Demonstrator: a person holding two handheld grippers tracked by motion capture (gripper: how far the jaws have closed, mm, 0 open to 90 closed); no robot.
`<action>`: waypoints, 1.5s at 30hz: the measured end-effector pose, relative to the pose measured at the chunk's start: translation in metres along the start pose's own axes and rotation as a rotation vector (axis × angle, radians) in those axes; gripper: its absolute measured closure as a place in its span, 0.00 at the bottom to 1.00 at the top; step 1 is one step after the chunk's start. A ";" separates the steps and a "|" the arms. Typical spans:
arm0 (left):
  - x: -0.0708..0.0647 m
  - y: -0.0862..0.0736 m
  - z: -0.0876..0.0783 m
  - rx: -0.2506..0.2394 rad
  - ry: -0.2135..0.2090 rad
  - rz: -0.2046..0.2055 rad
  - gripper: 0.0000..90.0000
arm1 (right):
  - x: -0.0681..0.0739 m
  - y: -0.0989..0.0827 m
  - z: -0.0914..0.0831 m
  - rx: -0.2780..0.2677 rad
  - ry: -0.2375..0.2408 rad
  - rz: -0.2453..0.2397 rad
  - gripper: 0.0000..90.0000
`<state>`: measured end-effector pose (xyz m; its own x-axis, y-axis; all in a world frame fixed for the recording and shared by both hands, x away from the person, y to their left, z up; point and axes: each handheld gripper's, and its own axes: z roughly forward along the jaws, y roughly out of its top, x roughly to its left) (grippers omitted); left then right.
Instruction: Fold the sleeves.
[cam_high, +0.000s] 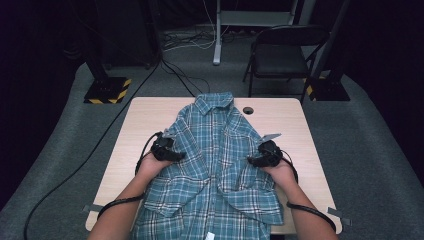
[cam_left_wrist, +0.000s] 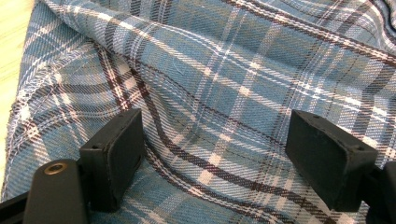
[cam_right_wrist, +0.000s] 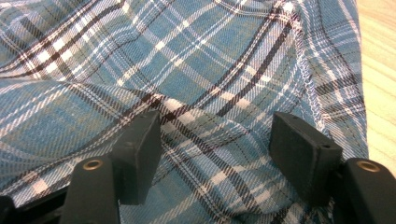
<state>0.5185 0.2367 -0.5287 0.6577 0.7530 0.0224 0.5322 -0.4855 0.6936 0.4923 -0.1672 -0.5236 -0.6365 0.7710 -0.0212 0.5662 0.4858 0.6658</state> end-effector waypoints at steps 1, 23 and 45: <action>0.000 0.000 0.000 0.003 0.001 0.001 0.21 | 0.001 -0.001 0.000 -0.003 -0.002 -0.001 0.37; 0.019 0.008 -0.017 -0.008 0.009 -0.046 0.22 | -0.004 0.010 -0.019 -0.075 0.004 0.026 0.38; 0.051 0.006 -0.031 -0.022 0.080 -0.122 0.26 | -0.033 0.014 -0.017 -0.071 -0.091 0.102 0.38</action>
<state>0.5390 0.2856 -0.5013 0.5439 0.8391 -0.0063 0.5929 -0.3790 0.7105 0.5119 -0.1928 -0.5011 -0.5256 0.8506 -0.0165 0.5849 0.3754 0.7190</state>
